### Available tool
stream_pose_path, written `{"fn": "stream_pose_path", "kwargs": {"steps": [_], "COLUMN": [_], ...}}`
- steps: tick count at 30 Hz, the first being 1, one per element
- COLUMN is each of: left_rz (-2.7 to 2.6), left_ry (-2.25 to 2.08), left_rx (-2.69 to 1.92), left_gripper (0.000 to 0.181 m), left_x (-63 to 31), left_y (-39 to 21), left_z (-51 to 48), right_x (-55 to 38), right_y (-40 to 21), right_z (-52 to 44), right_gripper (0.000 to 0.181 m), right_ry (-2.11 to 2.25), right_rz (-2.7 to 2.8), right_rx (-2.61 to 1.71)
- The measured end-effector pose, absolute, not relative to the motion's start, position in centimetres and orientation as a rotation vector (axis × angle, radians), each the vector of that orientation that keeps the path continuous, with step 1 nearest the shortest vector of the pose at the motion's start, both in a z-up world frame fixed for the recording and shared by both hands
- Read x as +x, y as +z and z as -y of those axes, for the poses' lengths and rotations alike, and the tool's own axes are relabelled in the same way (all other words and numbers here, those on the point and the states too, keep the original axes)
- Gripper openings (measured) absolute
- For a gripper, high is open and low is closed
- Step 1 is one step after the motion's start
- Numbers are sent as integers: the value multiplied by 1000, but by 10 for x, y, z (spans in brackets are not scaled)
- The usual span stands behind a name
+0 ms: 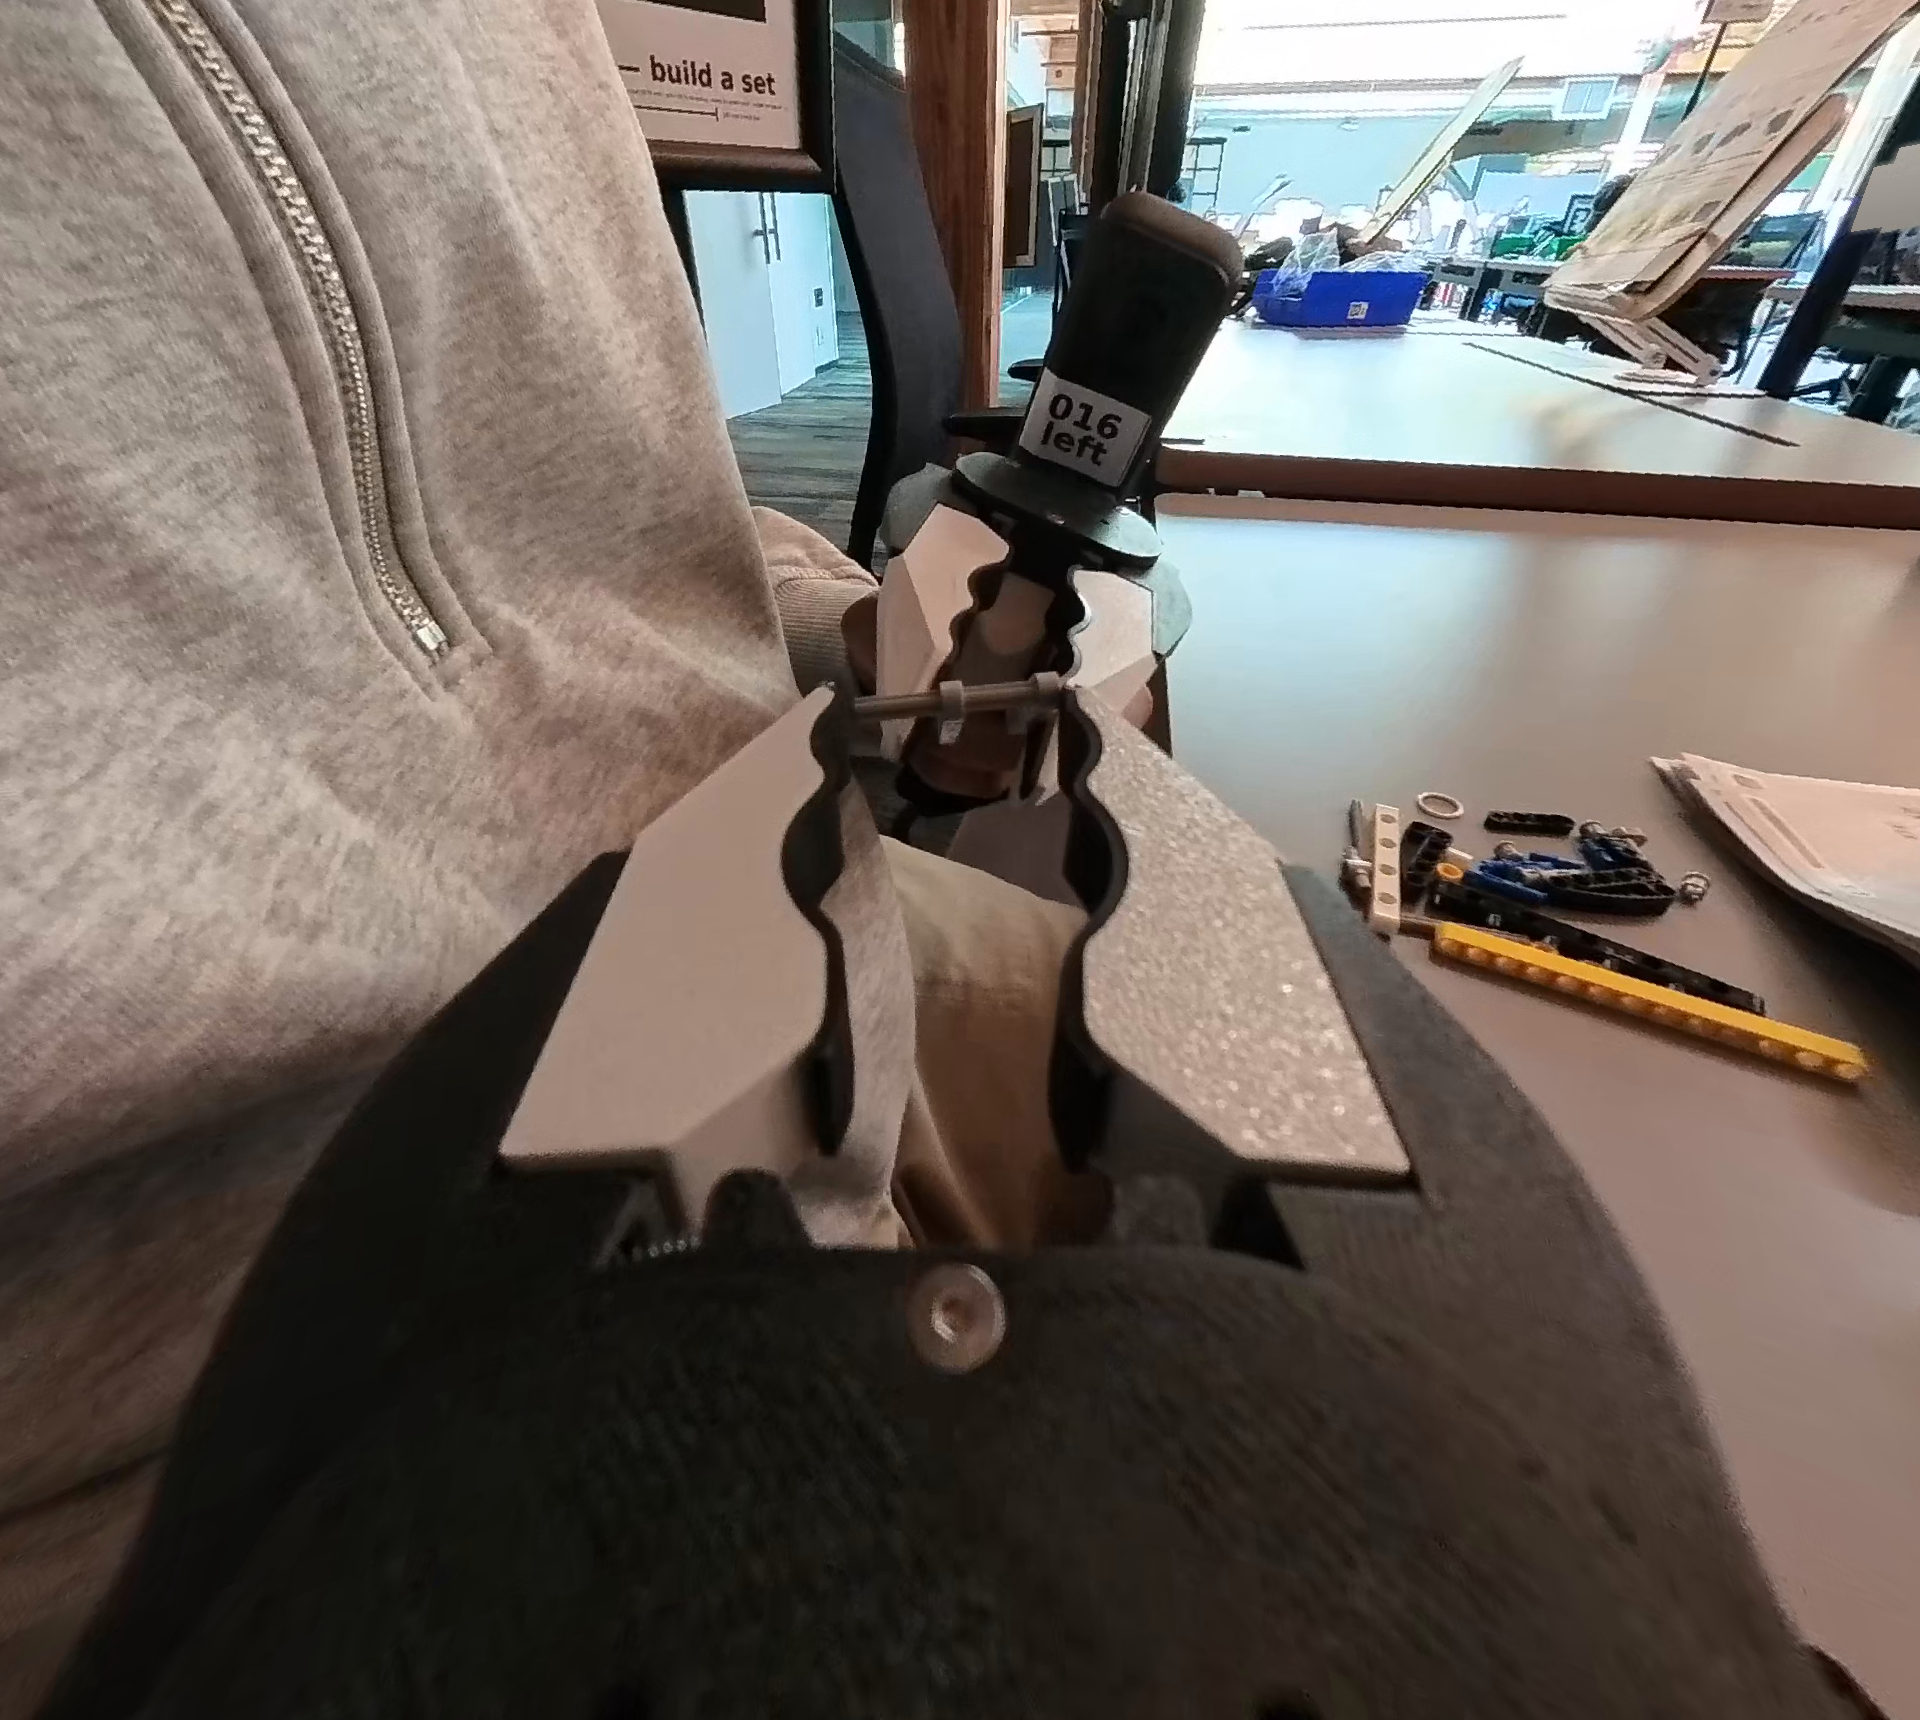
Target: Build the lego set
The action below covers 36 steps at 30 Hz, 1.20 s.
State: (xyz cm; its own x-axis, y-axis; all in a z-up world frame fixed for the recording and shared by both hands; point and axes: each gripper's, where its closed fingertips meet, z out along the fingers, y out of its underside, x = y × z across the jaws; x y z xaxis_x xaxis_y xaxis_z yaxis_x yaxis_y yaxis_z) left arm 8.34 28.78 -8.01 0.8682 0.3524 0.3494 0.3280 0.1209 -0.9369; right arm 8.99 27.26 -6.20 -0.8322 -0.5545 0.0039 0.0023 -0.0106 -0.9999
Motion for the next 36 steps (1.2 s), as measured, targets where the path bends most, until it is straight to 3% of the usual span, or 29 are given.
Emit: {"fn": "stream_pose_path", "kwargs": {"steps": [33, 36], "left_rz": [600, 605], "left_ry": [29, 43], "left_rx": [-1478, -1481], "left_gripper": [19, 7], "left_x": [80, 79], "left_y": [-83, -83], "left_z": [-287, -287], "right_x": [89, 88], "right_y": [-67, -71], "right_z": [-272, -272], "right_gripper": [37, 23], "right_ry": [-1940, -1934], "right_rz": [-1938, -1958], "right_rx": [-632, -643]}}
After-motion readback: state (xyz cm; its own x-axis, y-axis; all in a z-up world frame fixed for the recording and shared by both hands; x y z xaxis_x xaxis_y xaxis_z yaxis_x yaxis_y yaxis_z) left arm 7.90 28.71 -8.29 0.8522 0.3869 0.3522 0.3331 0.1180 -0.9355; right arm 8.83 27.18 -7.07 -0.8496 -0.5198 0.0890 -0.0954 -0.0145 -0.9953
